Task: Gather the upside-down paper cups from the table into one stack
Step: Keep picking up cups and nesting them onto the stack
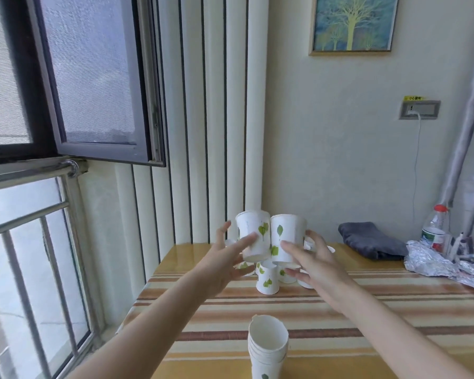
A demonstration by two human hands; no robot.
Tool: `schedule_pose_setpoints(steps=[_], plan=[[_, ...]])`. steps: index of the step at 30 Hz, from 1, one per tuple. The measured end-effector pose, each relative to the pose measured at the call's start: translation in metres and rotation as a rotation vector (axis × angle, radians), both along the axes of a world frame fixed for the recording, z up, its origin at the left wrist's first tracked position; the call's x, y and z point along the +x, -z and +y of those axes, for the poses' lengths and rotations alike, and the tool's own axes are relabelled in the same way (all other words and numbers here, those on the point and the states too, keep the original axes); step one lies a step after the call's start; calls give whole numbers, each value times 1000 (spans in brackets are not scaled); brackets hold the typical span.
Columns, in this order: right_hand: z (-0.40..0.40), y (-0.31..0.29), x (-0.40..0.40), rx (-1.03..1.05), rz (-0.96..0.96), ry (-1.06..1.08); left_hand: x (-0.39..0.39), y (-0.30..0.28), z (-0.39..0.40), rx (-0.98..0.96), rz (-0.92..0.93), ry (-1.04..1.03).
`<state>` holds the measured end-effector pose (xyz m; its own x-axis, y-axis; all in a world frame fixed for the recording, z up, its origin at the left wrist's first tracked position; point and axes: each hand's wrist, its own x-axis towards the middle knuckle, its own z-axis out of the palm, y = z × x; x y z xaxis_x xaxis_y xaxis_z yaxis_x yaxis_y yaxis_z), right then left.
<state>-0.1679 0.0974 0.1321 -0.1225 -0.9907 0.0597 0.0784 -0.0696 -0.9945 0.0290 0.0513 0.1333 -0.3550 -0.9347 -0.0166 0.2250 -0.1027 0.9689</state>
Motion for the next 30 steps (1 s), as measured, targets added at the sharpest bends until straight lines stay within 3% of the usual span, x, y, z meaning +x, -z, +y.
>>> schedule_pose_setpoints(steps=[7, 15, 24, 30], plan=[[28, 11, -12, -33, 303, -28, 8, 16, 22, -272, -300, 104], [48, 30, -43, -36, 319, 223, -5, 71, 33, -426, -547, 113], [42, 20, -19, -296, 212, 236, 2, 83, 41, -531, -629, 174], [42, 40, -2, -264, 296, 55, 13, 94, 46, -453, -598, 204]])
